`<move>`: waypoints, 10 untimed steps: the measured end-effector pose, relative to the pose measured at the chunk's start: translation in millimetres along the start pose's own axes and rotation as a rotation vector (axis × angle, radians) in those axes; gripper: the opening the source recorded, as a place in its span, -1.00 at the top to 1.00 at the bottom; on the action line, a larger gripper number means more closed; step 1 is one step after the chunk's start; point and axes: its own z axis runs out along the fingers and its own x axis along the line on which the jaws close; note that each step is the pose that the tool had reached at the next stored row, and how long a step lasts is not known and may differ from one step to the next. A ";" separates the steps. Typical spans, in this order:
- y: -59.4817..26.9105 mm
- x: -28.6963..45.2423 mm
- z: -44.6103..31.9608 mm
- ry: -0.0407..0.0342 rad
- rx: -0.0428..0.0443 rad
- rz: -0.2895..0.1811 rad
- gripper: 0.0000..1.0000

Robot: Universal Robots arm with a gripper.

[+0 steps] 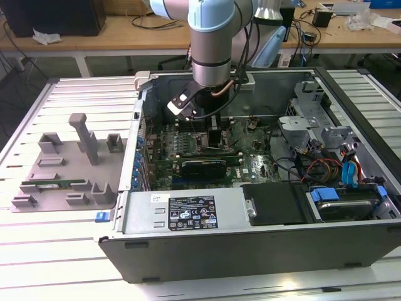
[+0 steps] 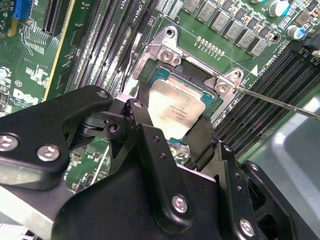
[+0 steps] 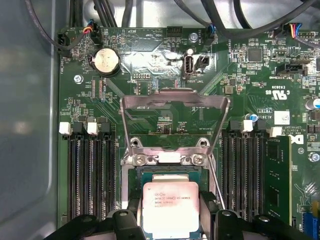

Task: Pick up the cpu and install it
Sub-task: 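Place the cpu into insertion slot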

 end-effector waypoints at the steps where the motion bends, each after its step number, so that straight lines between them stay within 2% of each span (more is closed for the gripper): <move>1: 0.0 0.0 0.2 0.0000 0.0000 0.000 -0.08; 6: 0.0 0.0 0.4 0.0001 0.0000 0.000 -0.08; 10: 0.0 0.0 0.5 -0.0010 0.0002 0.021 -0.08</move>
